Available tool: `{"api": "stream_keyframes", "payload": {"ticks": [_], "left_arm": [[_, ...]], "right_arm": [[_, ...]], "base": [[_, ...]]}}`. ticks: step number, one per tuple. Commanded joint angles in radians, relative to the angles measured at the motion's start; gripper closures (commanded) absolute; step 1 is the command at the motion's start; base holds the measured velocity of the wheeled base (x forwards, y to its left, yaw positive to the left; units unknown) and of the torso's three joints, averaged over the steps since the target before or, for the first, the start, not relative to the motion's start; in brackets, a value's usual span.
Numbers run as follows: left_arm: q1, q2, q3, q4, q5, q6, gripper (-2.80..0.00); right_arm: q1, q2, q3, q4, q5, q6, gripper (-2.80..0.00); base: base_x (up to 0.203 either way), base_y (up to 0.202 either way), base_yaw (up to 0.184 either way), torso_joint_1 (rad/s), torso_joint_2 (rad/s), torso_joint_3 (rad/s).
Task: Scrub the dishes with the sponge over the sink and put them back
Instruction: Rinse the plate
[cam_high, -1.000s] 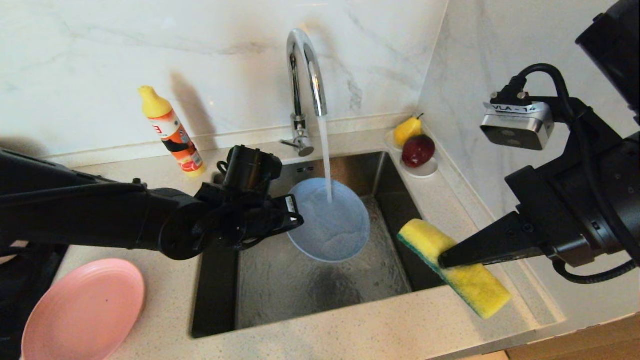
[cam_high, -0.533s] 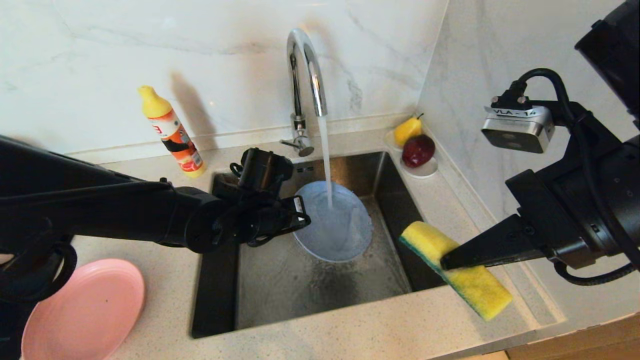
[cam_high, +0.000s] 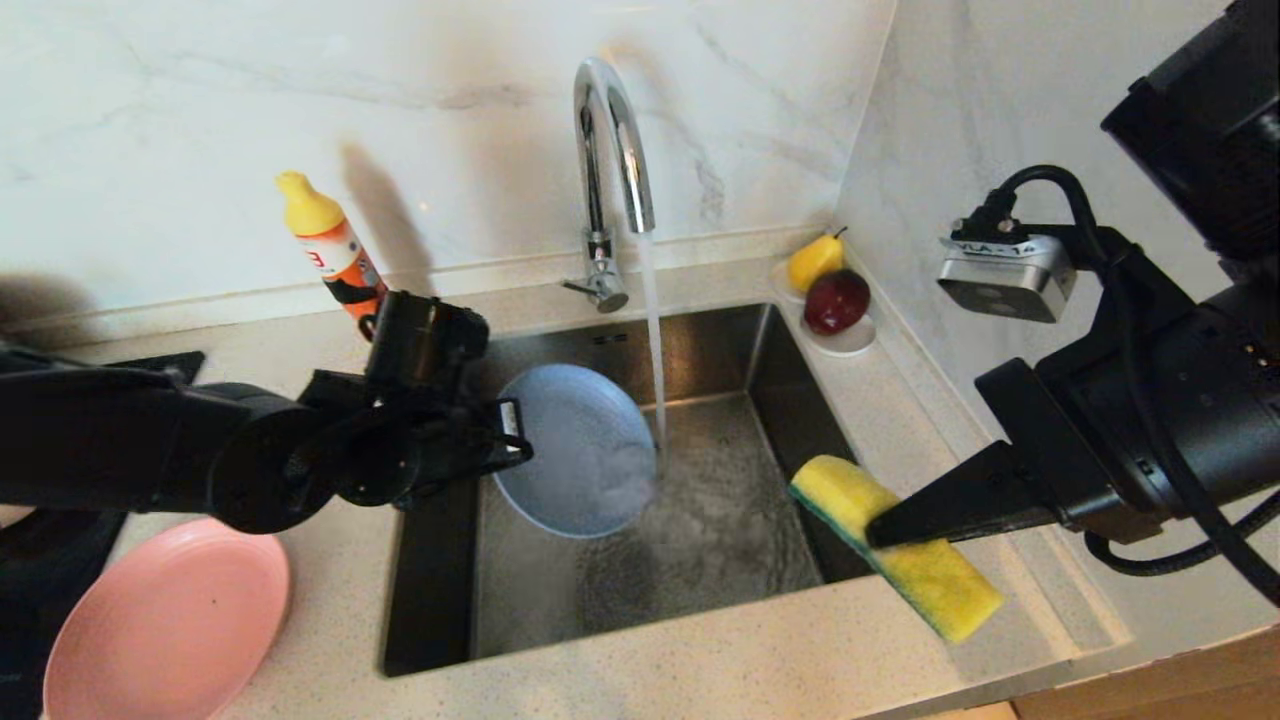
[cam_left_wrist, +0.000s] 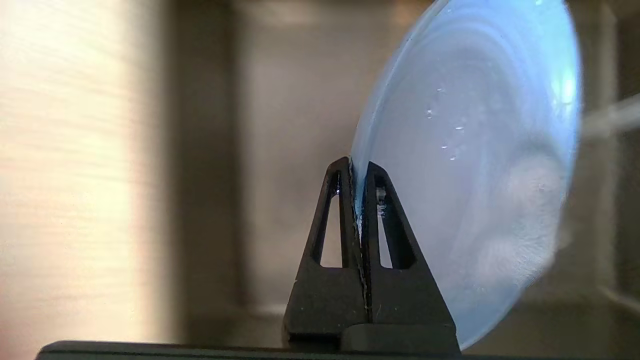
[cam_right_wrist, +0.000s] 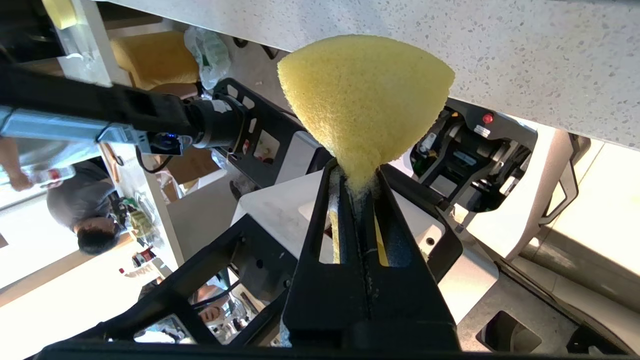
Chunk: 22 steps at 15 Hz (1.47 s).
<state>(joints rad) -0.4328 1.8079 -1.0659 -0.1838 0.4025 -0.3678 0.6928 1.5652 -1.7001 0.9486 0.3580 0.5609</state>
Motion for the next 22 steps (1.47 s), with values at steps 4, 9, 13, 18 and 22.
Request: {"api": "stream_keyframes", "payload": {"ticks": [4,9,13,18,22], "left_arm": [[0.098,-0.325,0.177,-0.084,0.038,0.191,0.00],[0.138,-0.459,0.381,-0.273,0.041,0.363,0.00],[0.140,-0.495,0.474,-0.405,0.040,0.386,0.00],[0.140,-0.552,0.524,-0.516,0.032,0.420,0.00],[0.139,-0.588,0.535,-0.516,0.012,0.419,0.00]], "right_arm": [[0.001,0.024,0.016,-0.017,0.000,0.004,0.00],[0.004,0.030,0.014,-0.017,0.000,0.005,0.00],[0.002,0.033,0.017,-0.017,0.001,0.007,0.00],[0.004,0.052,0.016,-0.019,0.003,0.007,0.00],[0.010,0.041,0.008,-0.019,0.003,0.008,0.00]], "base": [[0.000,0.000,0.000,0.000,0.00,0.000],[0.000,0.000,0.000,0.000,0.00,0.000],[0.000,0.000,0.000,0.000,0.00,0.000],[0.000,0.000,0.000,0.000,0.00,0.000],[0.000,0.000,0.000,0.000,0.00,0.000]]}}
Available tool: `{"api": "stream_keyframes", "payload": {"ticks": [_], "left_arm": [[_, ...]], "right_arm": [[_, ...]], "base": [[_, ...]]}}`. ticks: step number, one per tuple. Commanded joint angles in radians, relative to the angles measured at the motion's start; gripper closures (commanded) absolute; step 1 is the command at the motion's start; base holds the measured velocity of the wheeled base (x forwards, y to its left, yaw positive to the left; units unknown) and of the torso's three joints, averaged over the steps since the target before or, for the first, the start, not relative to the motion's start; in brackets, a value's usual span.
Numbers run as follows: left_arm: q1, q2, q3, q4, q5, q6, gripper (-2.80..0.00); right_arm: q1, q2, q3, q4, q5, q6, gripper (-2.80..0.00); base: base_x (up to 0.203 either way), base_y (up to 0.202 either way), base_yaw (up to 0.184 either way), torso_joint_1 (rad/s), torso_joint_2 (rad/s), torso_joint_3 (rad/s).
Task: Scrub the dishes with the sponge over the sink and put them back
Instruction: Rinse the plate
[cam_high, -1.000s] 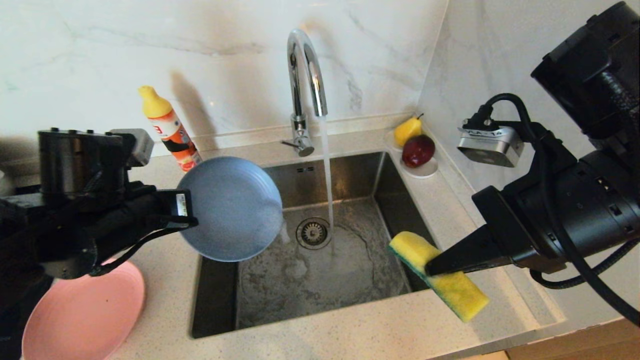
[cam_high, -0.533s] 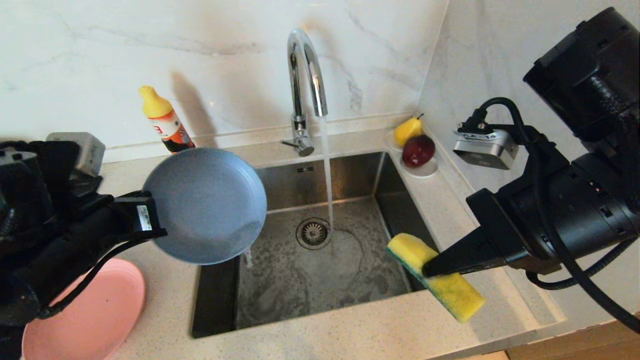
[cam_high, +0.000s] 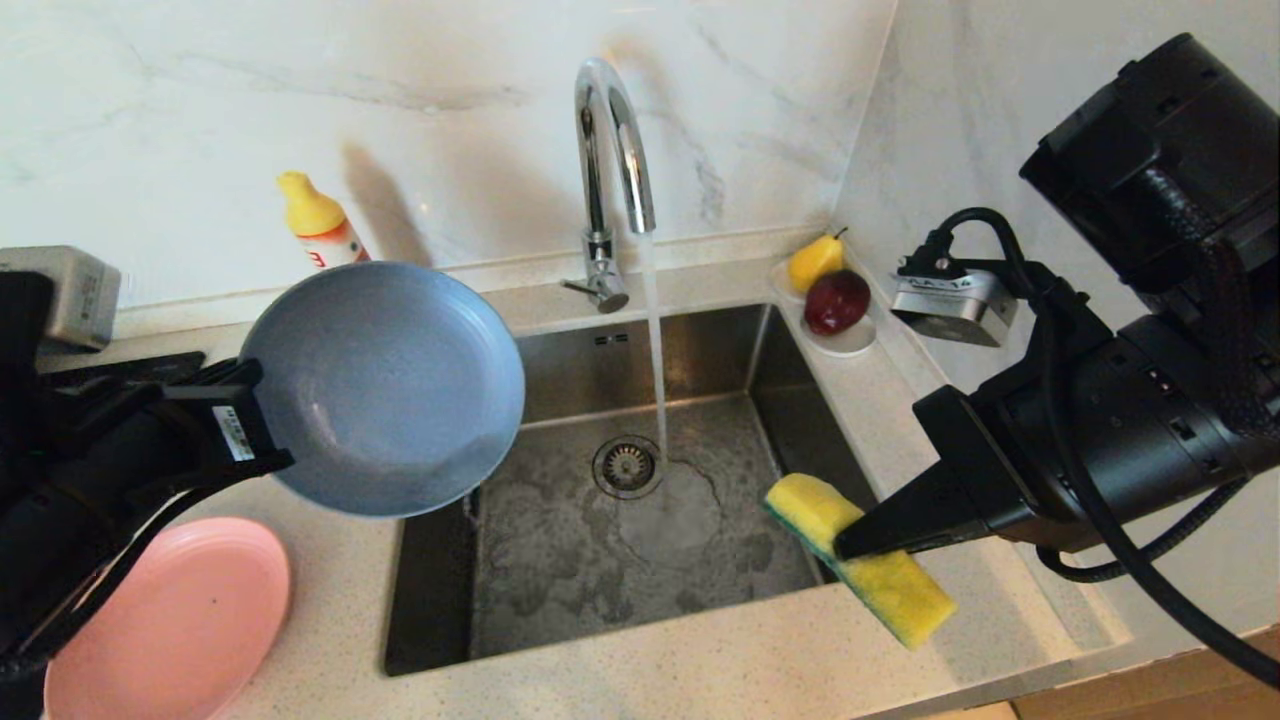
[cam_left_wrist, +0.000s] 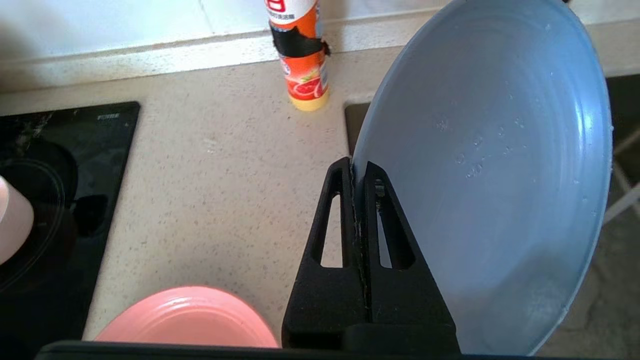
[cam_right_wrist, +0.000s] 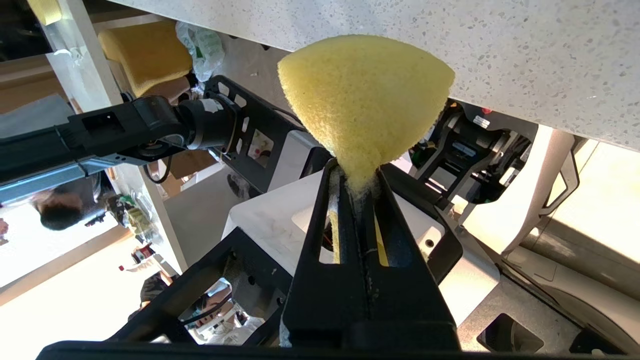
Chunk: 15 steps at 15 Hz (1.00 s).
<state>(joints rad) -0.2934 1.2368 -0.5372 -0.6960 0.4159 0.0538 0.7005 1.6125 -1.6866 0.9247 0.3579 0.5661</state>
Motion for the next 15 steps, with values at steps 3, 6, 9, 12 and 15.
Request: {"api": "stream_keyframes", "payload": {"ticks": [3,6,9,12,15], "left_arm": [[-0.001,0.024,0.039,-0.003,-0.014,-0.014,0.00],[-0.001,0.100,0.075,0.003,-0.022,-0.081,0.00],[0.000,0.152,0.082,0.034,-0.010,-0.145,0.00],[0.000,0.114,0.052,0.150,-0.040,-0.254,0.00],[0.000,0.099,-0.066,0.409,-0.084,-0.400,0.00]], "right_arm": [[0.002,-0.016,0.001,0.006,0.003,0.001,0.00],[-0.007,-0.003,0.010,0.009,0.003,0.005,0.00],[-0.010,0.021,0.020,0.008,0.003,0.005,0.00],[-0.029,0.029,0.034,0.006,0.004,0.005,0.00],[-0.050,0.030,0.035,0.006,0.004,0.003,0.00]], "base": [[0.000,0.000,0.000,0.000,0.00,0.000],[0.000,0.000,0.000,0.000,0.00,0.000],[0.000,0.000,0.000,0.000,0.00,0.000],[0.000,0.000,0.000,0.000,0.00,0.000],[0.000,0.000,0.000,0.000,0.00,0.000]]}}
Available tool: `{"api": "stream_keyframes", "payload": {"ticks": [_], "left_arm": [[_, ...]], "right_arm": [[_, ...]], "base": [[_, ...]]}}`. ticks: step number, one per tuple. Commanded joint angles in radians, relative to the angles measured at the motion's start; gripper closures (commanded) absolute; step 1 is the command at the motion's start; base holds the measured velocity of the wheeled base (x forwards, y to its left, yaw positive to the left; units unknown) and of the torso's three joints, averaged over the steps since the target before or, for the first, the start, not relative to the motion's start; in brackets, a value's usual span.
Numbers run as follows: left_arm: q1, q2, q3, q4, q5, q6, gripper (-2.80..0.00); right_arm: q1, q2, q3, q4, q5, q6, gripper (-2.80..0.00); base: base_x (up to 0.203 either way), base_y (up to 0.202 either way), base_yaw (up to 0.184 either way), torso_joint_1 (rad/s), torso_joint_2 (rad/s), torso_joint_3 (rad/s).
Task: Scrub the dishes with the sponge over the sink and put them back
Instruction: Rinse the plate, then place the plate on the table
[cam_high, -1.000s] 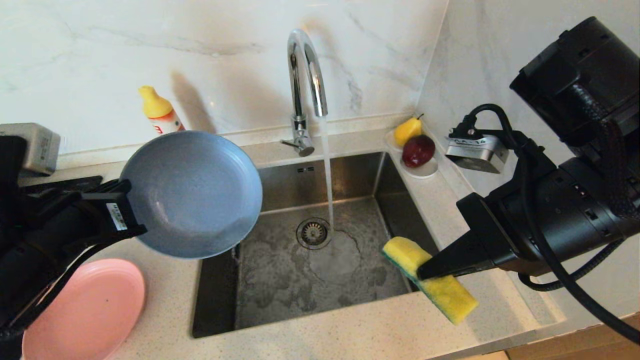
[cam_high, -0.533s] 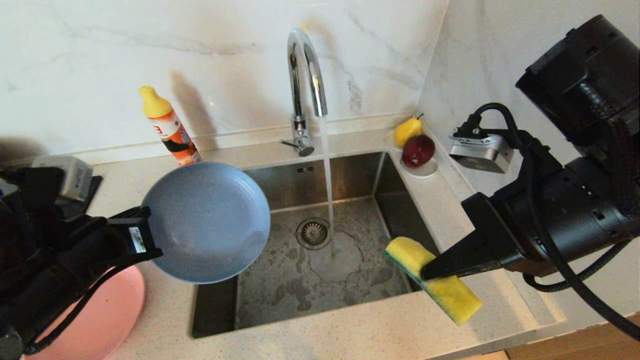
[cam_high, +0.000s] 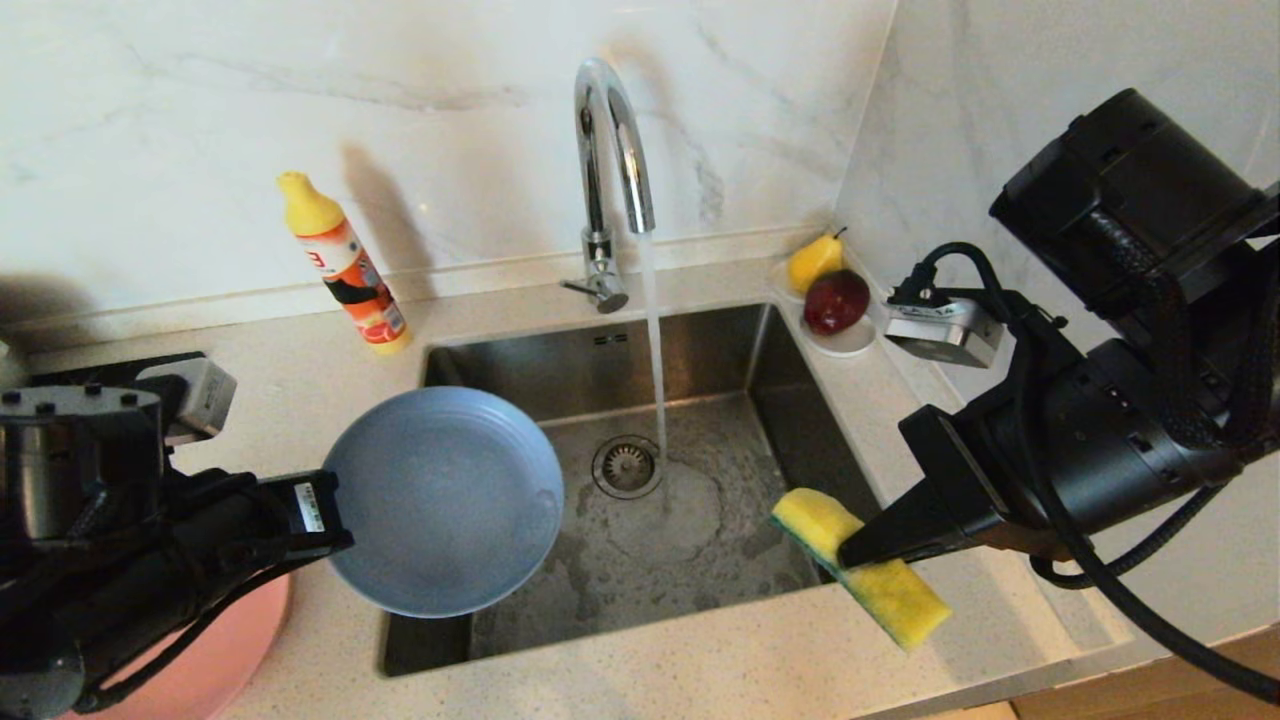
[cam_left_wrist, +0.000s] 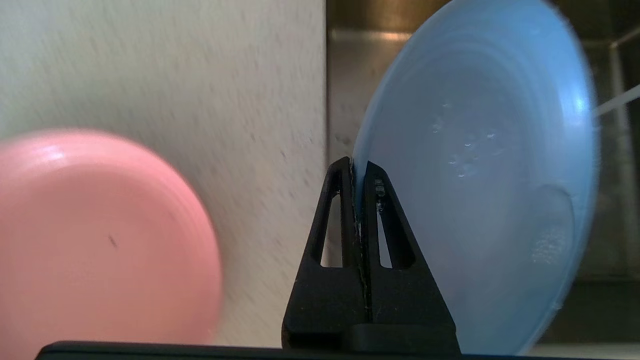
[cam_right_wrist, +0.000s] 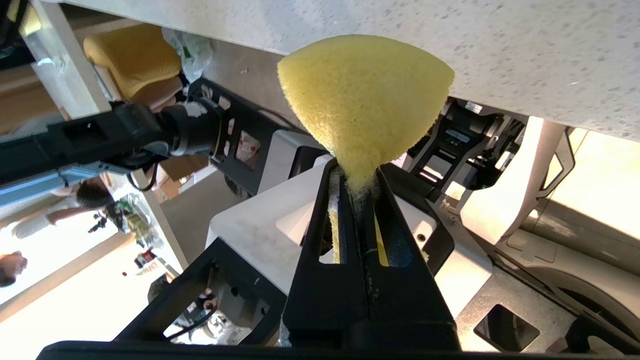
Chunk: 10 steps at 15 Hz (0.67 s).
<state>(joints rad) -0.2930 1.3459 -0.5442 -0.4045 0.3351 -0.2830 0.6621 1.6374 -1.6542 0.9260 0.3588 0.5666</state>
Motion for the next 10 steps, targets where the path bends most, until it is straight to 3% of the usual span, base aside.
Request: {"api": "stream_keyframes", "payload": {"ticks": [1,2,4,10], "left_arm": [[0.000,-0.011,-0.110,0.215,-0.031,-0.149,0.00],[0.004,-0.014,-0.145,0.283,-0.081,-0.212,0.00],[0.046,-0.019,-0.171,0.332,-0.132,-0.248,0.00],[0.194,0.008,-0.224,0.404,-0.137,-0.308,0.00]], "right_arm": [[-0.014,0.004,0.009,0.005,0.003,0.003,0.00],[-0.015,0.001,0.017,0.005,0.003,0.003,0.00],[-0.017,-0.017,0.034,0.005,0.002,0.001,0.00],[-0.034,-0.032,0.039,0.004,0.032,-0.001,0.00]], "base": [[0.000,0.000,0.000,0.000,0.00,0.000],[0.000,0.000,0.000,0.000,0.00,0.000],[0.000,0.000,0.000,0.000,0.00,0.000],[0.000,0.000,0.000,0.000,0.00,0.000]]}}
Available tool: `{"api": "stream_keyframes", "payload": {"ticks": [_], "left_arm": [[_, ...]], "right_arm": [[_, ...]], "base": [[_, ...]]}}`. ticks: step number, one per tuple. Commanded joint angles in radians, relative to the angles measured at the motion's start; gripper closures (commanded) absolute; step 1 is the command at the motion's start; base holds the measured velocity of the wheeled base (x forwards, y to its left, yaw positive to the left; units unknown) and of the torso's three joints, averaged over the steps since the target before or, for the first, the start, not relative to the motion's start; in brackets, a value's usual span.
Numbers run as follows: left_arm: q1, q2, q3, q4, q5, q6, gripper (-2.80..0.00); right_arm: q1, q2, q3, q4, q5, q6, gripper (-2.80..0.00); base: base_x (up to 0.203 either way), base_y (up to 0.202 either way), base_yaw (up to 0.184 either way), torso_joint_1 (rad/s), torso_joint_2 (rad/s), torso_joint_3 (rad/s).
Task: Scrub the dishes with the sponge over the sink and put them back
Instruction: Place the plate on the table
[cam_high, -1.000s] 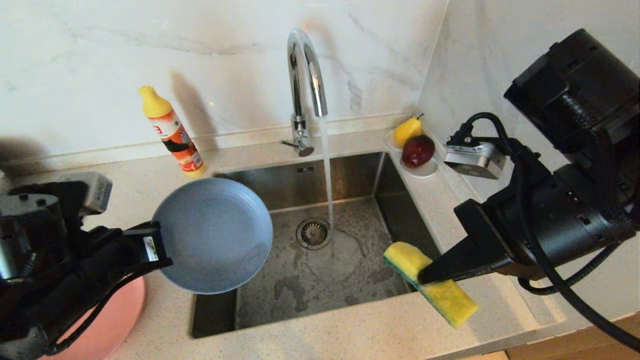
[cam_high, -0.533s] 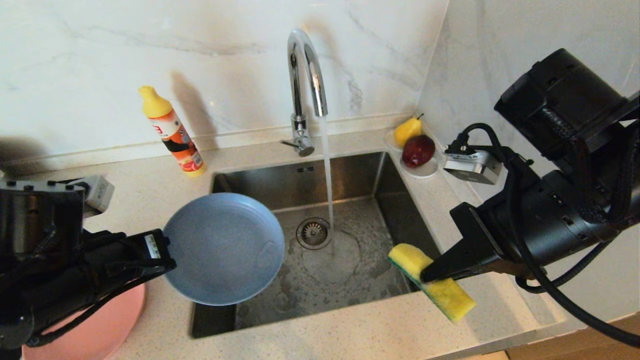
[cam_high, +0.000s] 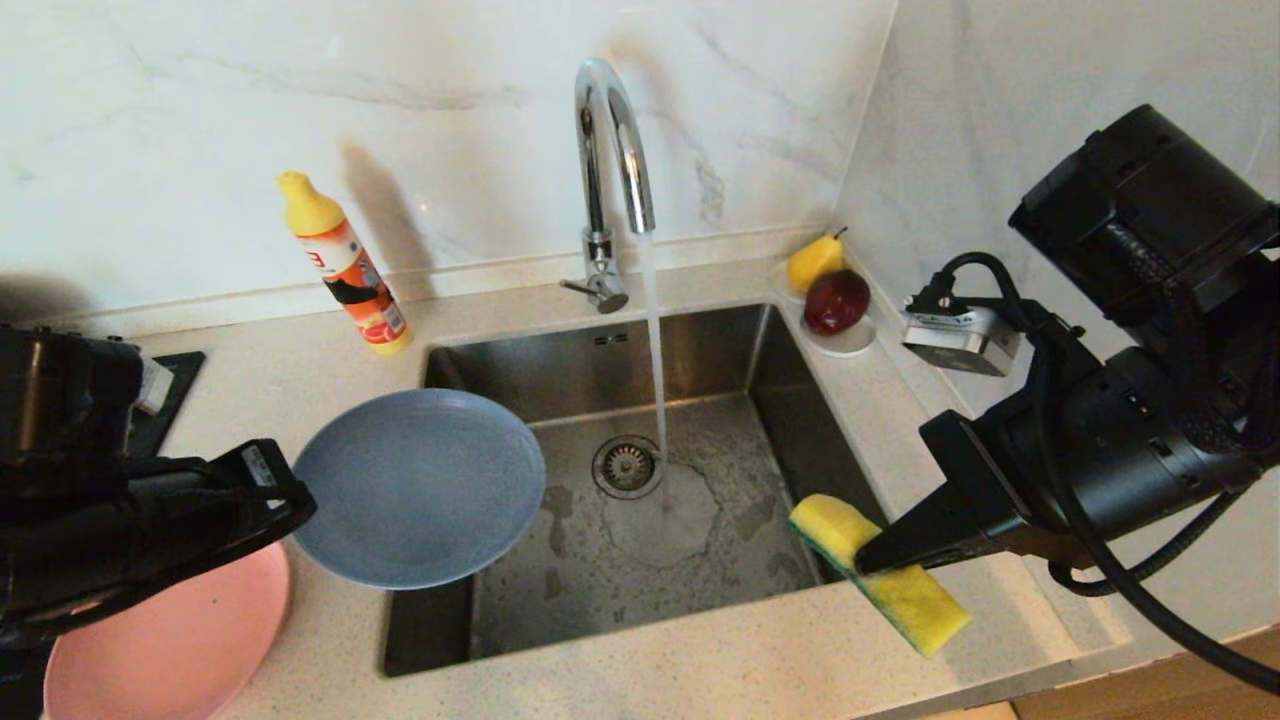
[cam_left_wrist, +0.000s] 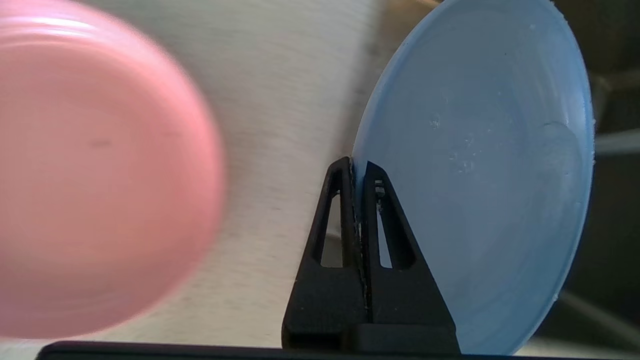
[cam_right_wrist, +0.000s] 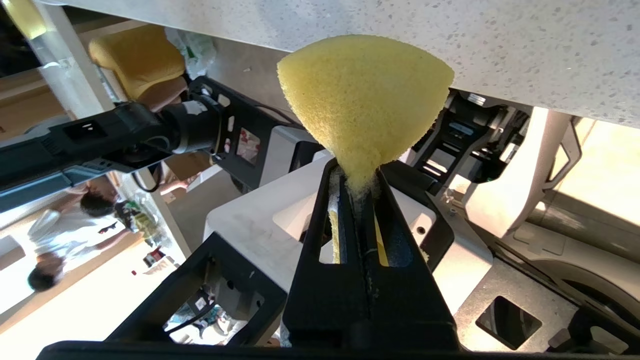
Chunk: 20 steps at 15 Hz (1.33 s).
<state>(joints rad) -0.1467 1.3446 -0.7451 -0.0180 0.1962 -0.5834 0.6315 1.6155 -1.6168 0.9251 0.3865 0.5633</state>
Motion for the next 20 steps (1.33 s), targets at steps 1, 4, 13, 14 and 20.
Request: {"api": "stream_keyframes", "payload": {"ticks": [1,4,13,14,20], "left_arm": [[0.085,0.009,-0.039,0.037,0.001,-0.010,0.00],[0.203,0.011,-0.057,0.065,-0.030,-0.008,0.00],[0.555,0.125,-0.148,0.051,-0.274,-0.004,0.00],[0.570,0.143,-0.153,0.050,-0.276,-0.004,0.00],[0.674,0.274,-0.195,-0.029,-0.337,-0.001,0.00]], "right_arm": [[-0.009,-0.013,0.003,0.004,0.007,0.003,0.00],[-0.016,-0.017,0.005,0.004,0.009,0.001,0.00],[-0.015,0.000,0.034,-0.052,0.012,0.001,0.00],[-0.009,0.003,0.034,-0.052,0.015,0.002,0.00],[-0.012,0.009,0.041,-0.055,0.049,0.000,0.00]], "base": [[0.000,0.000,0.000,0.000,0.00,0.000],[0.000,0.000,0.000,0.000,0.00,0.000],[0.000,0.000,0.000,0.000,0.00,0.000],[0.000,0.000,0.000,0.000,0.00,0.000],[0.000,0.000,0.000,0.000,0.00,0.000]]}}
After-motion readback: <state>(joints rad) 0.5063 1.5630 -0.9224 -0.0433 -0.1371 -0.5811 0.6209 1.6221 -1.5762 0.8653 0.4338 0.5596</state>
